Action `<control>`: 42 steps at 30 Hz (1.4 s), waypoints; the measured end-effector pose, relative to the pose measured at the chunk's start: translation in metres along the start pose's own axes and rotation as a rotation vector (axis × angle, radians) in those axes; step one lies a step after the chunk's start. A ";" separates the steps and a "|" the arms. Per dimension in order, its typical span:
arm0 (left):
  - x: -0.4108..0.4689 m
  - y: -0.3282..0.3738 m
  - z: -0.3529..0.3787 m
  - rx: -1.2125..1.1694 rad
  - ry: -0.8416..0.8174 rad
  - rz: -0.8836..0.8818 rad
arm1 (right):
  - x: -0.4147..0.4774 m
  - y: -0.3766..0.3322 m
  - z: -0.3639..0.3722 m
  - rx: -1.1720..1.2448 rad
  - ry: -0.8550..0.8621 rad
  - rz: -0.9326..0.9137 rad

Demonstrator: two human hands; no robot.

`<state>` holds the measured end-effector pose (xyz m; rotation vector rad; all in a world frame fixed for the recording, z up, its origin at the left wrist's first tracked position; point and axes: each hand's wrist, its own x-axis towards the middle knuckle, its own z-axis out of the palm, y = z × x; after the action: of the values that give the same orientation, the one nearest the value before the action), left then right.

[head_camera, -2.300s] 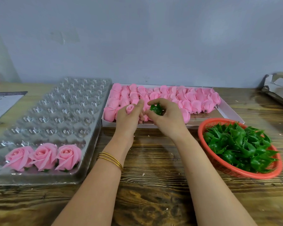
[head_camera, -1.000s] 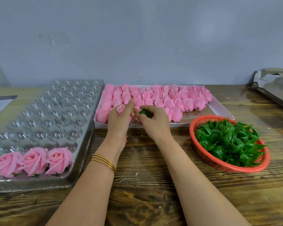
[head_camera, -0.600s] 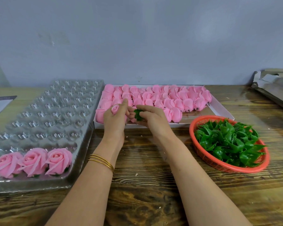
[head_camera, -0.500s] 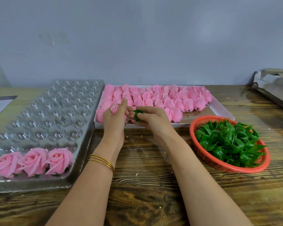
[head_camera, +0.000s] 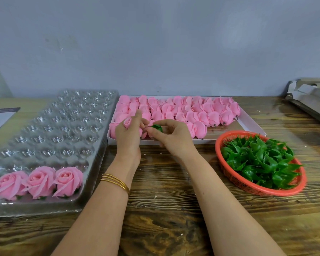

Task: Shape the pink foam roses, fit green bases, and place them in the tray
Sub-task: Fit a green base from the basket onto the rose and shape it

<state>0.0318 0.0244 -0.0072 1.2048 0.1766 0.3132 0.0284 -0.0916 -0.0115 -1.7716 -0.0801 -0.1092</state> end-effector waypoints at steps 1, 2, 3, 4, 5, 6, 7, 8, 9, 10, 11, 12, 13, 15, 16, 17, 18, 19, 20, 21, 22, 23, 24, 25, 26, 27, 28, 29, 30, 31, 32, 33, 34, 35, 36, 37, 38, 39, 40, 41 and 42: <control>-0.001 0.000 0.001 0.000 -0.009 -0.002 | 0.000 0.000 0.001 0.000 -0.002 -0.005; -0.002 0.001 0.001 -0.004 -0.021 -0.005 | -0.001 0.000 0.001 0.013 -0.009 -0.008; -0.002 0.002 0.001 -0.012 -0.031 -0.011 | -0.001 0.000 0.002 0.027 -0.021 -0.010; -0.003 0.002 0.002 -0.024 -0.036 -0.022 | -0.001 -0.001 0.002 0.041 -0.034 -0.010; -0.003 0.003 0.002 -0.041 -0.034 -0.036 | -0.002 -0.002 0.003 0.054 -0.046 -0.006; -0.003 0.003 0.002 -0.061 -0.030 -0.050 | -0.002 -0.002 0.003 0.070 -0.054 0.001; -0.003 0.004 0.002 -0.077 -0.028 -0.061 | -0.003 -0.002 0.003 0.090 -0.060 0.010; -0.003 0.005 0.002 -0.084 -0.029 -0.068 | -0.003 -0.002 0.003 0.117 -0.068 0.021; -0.003 0.005 0.002 -0.083 -0.032 -0.073 | -0.003 -0.001 0.003 0.151 -0.078 0.034; -0.004 0.005 0.002 -0.081 -0.037 -0.077 | -0.003 -0.001 0.003 0.186 -0.089 0.047; -0.004 0.006 0.001 -0.080 -0.043 -0.081 | -0.002 -0.001 0.003 0.210 -0.100 0.058; -0.005 0.006 0.001 -0.080 -0.048 -0.084 | -0.002 0.000 0.003 0.219 -0.111 0.065; -0.005 0.006 0.002 -0.080 -0.049 -0.085 | -0.001 0.001 0.003 0.217 -0.120 0.069; -0.004 0.006 0.001 -0.082 -0.042 -0.082 | 0.000 0.003 0.003 0.212 -0.113 0.077; -0.003 0.005 0.001 -0.090 -0.041 -0.081 | 0.000 0.003 0.002 0.200 -0.098 0.079; -0.001 0.005 0.000 -0.104 -0.042 -0.081 | 0.000 0.004 0.002 0.176 -0.083 0.078; 0.000 0.005 -0.001 -0.117 -0.048 -0.081 | 0.001 0.004 0.002 0.143 -0.070 0.076; 0.001 0.005 -0.002 -0.124 -0.055 -0.078 | 0.000 0.004 0.003 0.115 -0.061 0.075; 0.002 0.004 -0.002 -0.123 -0.061 -0.075 | 0.000 0.003 0.003 0.101 -0.057 0.079; 0.003 0.004 -0.003 -0.119 -0.068 -0.072 | 0.000 0.002 0.003 0.107 -0.062 0.089; 0.003 0.003 -0.003 -0.118 -0.074 -0.068 | -0.001 0.001 0.003 0.132 -0.075 0.103; 0.003 0.002 -0.002 -0.122 -0.082 -0.063 | -0.003 0.000 0.003 0.159 -0.094 0.116; 0.003 0.002 -0.002 -0.127 -0.092 -0.056 | -0.004 -0.002 0.004 0.173 -0.112 0.127; 0.003 0.002 -0.001 -0.131 -0.102 -0.050 | -0.006 -0.003 0.005 0.167 -0.124 0.134; 0.003 0.002 0.000 -0.129 -0.112 -0.043 | -0.007 -0.004 0.005 0.152 -0.129 0.138; 0.003 0.002 0.000 -0.120 -0.117 -0.035 | -0.007 -0.005 0.005 0.143 -0.130 0.141; 0.002 0.001 0.000 -0.107 -0.119 -0.029 | -0.007 -0.006 0.005 0.147 -0.130 0.149; 0.002 0.001 0.000 -0.093 -0.119 -0.025 | -0.006 -0.006 0.005 0.164 -0.132 0.164; 0.001 0.001 0.000 -0.082 -0.122 -0.024 | -0.006 -0.006 0.004 0.187 -0.143 0.179; 0.001 0.001 0.000 -0.075 -0.128 -0.024 | -0.006 -0.006 0.004 0.206 -0.157 0.190; 0.000 0.001 0.000 -0.070 -0.134 -0.022 | -0.006 -0.006 0.003 0.217 -0.169 0.194; 0.000 0.001 0.000 -0.066 -0.137 -0.019 | -0.006 -0.006 0.003 0.226 -0.176 0.193; -0.001 0.002 0.001 -0.065 -0.139 -0.016 | -0.007 -0.006 0.003 0.232 -0.179 0.188; -0.001 0.002 0.001 -0.067 -0.138 -0.015 | -0.008 -0.006 0.002 0.232 -0.178 0.183; -0.001 0.003 0.001 -0.071 -0.138 -0.017 | -0.008 -0.006 0.002 0.225 -0.175 0.178; -0.001 0.003 0.001 -0.074 -0.138 -0.020 | -0.008 -0.006 0.002 0.212 -0.168 0.171; -0.001 0.003 0.001 -0.075 -0.137 -0.019 | -0.009 -0.006 0.003 0.198 -0.161 0.162; -0.001 0.003 0.001 -0.073 -0.137 -0.017 | -0.008 -0.006 0.003 0.186 -0.154 0.151; -0.001 0.002 0.001 -0.071 -0.137 -0.015 | -0.008 -0.006 0.003 0.179 -0.148 0.142; 0.000 0.002 0.001 -0.070 -0.135 -0.014 | -0.008 -0.006 0.003 0.178 -0.145 0.136; 0.000 0.001 0.001 -0.069 -0.133 -0.014 | -0.008 -0.006 0.003 0.181 -0.145 0.131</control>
<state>0.0317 0.0242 -0.0056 1.1514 0.0588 0.2241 0.0197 -0.0869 -0.0071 -1.5970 -0.0761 0.1183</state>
